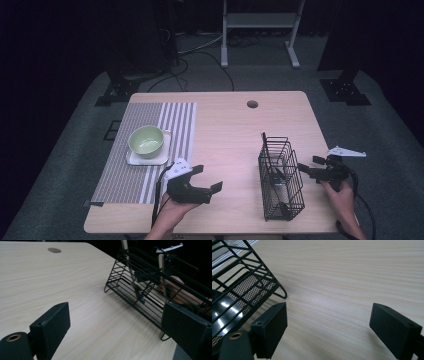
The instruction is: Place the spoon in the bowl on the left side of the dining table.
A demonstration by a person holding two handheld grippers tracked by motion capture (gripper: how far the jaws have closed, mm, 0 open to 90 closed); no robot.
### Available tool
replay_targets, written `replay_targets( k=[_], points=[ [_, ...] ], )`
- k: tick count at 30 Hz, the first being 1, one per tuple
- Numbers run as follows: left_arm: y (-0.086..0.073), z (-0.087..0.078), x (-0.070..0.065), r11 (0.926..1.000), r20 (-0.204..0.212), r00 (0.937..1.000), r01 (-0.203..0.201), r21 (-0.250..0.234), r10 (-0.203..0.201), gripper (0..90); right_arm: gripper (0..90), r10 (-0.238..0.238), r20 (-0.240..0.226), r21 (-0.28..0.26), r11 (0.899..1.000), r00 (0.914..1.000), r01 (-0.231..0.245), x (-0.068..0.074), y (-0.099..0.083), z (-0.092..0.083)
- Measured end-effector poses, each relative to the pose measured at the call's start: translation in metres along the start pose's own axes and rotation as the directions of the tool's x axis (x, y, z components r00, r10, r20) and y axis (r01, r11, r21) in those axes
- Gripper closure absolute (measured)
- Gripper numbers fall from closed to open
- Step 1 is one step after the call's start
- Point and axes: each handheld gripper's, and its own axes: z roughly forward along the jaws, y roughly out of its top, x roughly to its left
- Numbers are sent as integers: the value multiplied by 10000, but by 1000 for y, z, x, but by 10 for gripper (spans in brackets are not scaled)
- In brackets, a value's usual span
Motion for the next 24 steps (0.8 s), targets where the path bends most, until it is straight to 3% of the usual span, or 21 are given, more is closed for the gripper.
replay_targets(
  k=[7,24],
  points=[
    [5,15,-13,9997,409,9989,-233,117,228,81,137,-9,-3,0,10000,10000,9,0,0,0],
    [7,33,-26,9990,912,9953,-355,287,328,80,137,-43,-22,-30,10000,10000,43,0,0,0]
  ],
)
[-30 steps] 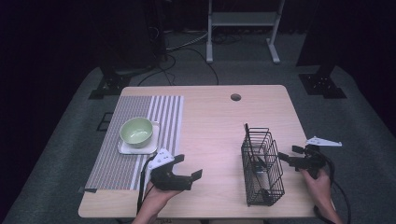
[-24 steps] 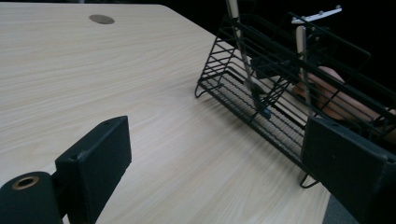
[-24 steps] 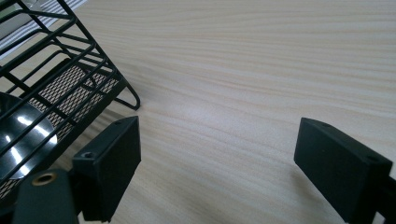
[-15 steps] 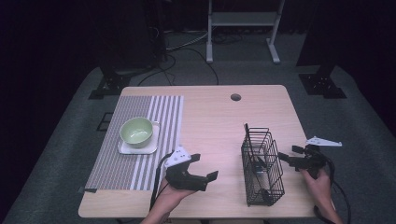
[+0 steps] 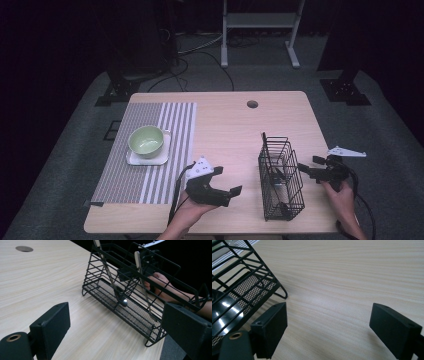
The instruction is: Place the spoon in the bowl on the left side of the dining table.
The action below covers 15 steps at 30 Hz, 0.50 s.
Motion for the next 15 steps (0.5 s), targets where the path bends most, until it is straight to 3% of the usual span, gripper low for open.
replay_targets(
  k=[10,15],
  points=[
    [3,9,-7,10000,401,9992,-43,-58,46,81,137,-8,-16,-4,10000,10000,8,0,0,0],
    [6,12,-9,9999,574,9983,128,-101,-122,81,137,-7,-17,-2,10000,10000,7,0,0,0]
  ],
)
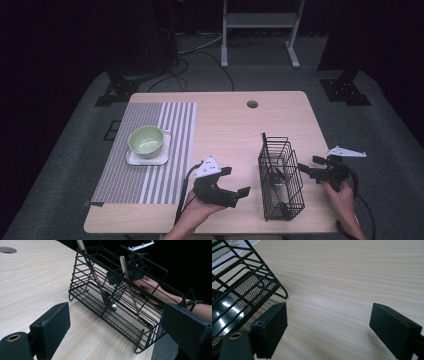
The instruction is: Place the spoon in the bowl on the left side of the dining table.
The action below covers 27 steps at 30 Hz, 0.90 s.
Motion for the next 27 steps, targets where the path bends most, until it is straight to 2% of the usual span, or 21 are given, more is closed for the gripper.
replay_targets(
  k=[16,27],
  points=[
    [17,18,-12,9989,548,9974,-471,-61,474,80,137,-6,-9,-6,10000,10000,6,0,0,0],
    [25,29,-14,9978,653,9957,-659,6,657,81,137,-9,-20,-16,10000,10000,9,0,0,0]
  ],
)
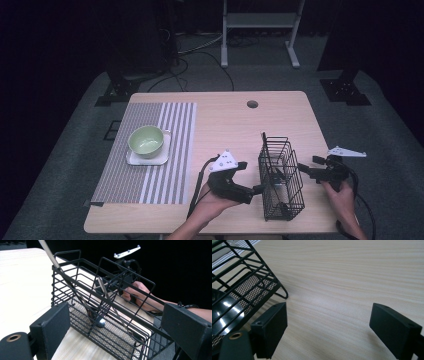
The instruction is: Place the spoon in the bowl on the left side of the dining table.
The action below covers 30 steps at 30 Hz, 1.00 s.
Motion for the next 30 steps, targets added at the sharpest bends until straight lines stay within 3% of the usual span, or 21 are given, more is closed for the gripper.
replay_targets(
  k=[8,13,15,22,30],
  points=[
    [6,9,2,9998,-9,9998,-195,-27,195,139,137,10,-14,-4,10000,10000,-10,0,0,0],
    [10,16,3,9992,64,9992,-395,-31,395,230,137,4,-15,-5,10000,10000,-4,0,0,0],
    [11,19,3,9994,59,9994,-353,-22,353,236,137,6,-20,-8,10000,10000,-6,0,0,0],
    [12,22,9,9997,189,9996,-182,-189,186,419,137,6,-42,-18,10000,10000,-6,0,0,0],
    [14,27,15,9998,522,9986,-7,-202,17,561,137,22,-51,-30,10000,10000,-22,0,0,0]
  ],
)
